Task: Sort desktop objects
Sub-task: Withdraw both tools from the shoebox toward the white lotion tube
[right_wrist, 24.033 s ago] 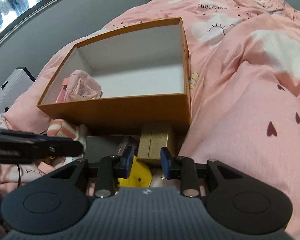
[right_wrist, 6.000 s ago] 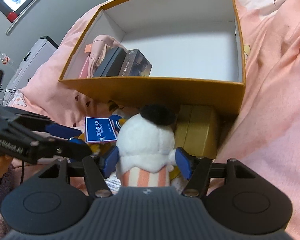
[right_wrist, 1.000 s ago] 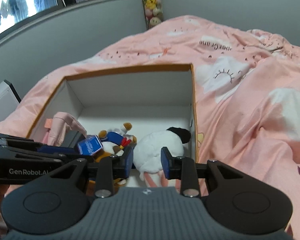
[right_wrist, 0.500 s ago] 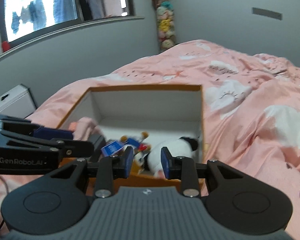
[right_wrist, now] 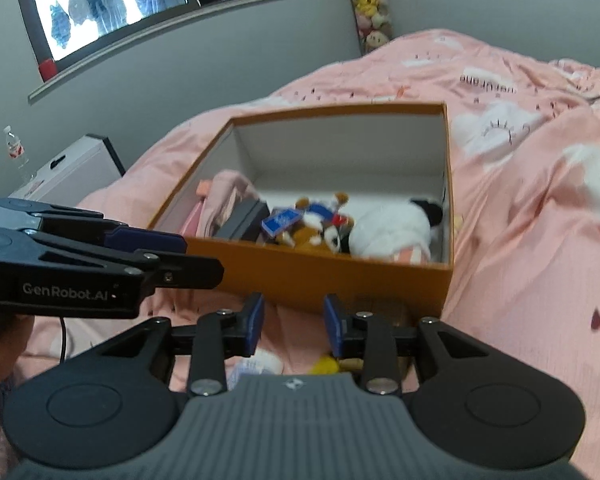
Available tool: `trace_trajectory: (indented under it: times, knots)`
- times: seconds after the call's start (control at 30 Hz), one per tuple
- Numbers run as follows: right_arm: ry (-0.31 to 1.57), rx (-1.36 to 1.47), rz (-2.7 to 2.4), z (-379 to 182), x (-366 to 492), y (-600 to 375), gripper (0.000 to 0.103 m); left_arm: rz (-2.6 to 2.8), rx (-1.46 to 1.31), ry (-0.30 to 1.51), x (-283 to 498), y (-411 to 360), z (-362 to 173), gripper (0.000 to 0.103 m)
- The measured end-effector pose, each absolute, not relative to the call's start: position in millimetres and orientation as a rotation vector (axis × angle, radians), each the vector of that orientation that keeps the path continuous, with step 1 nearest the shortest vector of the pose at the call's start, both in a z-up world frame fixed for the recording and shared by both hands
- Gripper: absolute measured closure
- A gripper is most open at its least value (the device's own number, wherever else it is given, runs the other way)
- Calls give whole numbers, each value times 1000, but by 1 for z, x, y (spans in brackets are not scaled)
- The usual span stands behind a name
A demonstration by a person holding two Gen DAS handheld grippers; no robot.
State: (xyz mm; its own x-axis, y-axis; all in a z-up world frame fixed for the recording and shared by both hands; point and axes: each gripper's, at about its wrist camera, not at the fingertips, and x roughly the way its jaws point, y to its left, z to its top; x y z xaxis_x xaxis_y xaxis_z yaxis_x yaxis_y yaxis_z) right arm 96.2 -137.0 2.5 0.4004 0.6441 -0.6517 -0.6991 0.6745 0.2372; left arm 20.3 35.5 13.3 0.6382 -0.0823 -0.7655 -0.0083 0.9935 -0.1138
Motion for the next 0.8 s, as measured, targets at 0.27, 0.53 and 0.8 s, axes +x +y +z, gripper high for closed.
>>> trace_trajectory:
  times: [0.27,0.53,0.8]
  knots:
    - [936,-100,813,-23,97,-143,63,-43,-174,1038,18,42,-8,51]
    - [1019,-141,777,-39,104,-143,63,-37,-174,1150,16,47,-26,51]
    - [1100,-130,783,-51,112,-141,64,-54,-300,1202,18,64,-43,51]
